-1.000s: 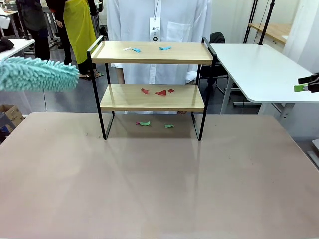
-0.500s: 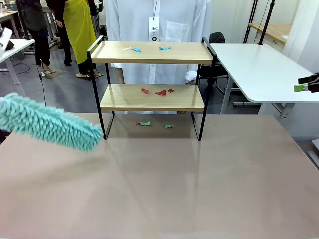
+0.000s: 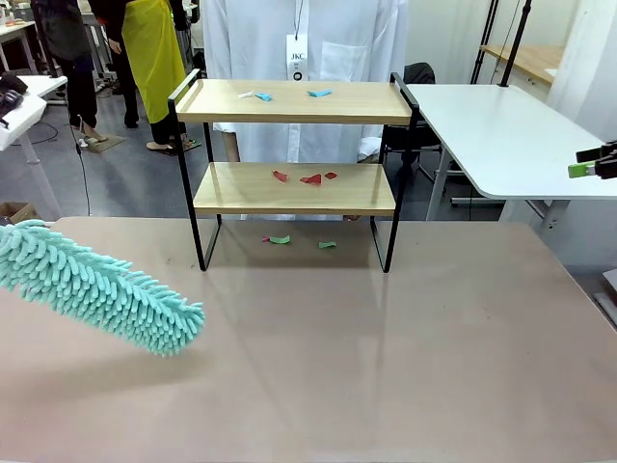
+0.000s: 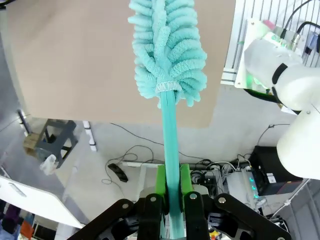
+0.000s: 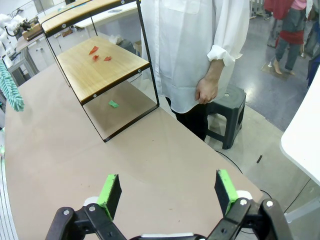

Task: Clean the shelf.
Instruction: Clean the specific section of the Shelf indicated by the human with the Duster.

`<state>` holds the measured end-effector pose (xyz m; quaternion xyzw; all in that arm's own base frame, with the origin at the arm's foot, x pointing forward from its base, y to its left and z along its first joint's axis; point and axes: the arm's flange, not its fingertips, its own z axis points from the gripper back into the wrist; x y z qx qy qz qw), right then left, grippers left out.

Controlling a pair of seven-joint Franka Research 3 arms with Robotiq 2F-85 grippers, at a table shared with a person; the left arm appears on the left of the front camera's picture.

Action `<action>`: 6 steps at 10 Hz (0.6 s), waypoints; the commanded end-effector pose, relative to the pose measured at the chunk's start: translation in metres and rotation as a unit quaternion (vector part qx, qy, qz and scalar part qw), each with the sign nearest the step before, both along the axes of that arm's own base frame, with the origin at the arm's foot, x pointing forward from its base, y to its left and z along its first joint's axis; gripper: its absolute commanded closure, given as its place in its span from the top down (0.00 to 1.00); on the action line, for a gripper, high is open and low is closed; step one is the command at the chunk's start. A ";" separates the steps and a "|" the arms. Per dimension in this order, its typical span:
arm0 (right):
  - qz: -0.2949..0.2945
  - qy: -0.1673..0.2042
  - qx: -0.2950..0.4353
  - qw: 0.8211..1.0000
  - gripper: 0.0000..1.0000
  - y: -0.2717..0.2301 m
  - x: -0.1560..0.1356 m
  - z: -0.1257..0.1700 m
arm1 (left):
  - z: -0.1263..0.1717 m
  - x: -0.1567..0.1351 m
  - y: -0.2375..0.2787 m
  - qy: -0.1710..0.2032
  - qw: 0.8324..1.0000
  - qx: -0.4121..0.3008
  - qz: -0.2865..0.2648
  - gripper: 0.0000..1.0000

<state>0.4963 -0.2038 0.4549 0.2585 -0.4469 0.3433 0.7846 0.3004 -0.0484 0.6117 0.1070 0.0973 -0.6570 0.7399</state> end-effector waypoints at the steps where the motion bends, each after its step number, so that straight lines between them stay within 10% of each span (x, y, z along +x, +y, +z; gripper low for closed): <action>1: 0.002 -0.002 0.000 1.000 1.00 0.002 0.000 0.002 | 0.005 -0.003 0.003 -0.004 1.000 -0.002 0.006 0.13; 6: 0.002 -0.002 0.000 1.000 1.00 0.002 0.000 0.002 | 0.005 -0.003 0.003 -0.004 1.000 -0.002 0.006 0.13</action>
